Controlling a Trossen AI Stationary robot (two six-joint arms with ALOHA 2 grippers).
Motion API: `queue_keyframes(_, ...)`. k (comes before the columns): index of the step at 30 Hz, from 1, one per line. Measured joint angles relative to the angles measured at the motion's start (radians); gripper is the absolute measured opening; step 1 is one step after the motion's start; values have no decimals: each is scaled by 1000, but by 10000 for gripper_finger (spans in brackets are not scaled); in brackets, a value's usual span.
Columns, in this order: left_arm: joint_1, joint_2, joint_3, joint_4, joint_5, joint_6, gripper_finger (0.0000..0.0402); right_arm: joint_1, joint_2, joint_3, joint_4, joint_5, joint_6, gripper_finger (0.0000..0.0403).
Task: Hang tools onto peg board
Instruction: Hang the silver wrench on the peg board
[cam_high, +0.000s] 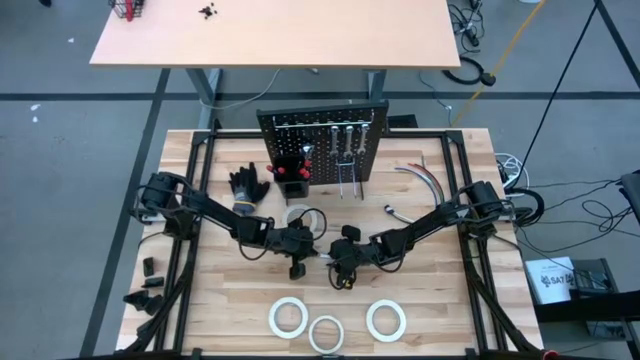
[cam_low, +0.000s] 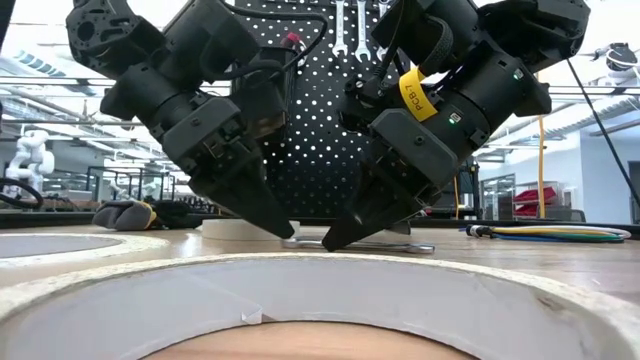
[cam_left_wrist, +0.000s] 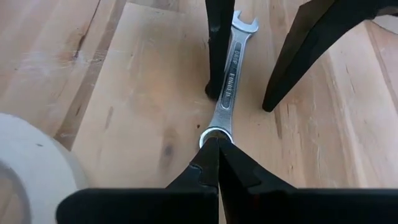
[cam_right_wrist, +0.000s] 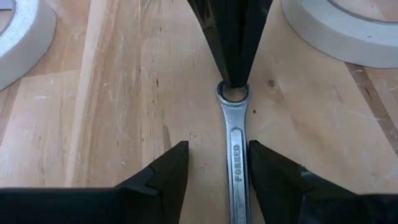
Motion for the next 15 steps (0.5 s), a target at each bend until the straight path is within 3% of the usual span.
queue_keyframes(15,-1,19,0,7,15,-15,0,12,-2,4,-70,4,30,160)
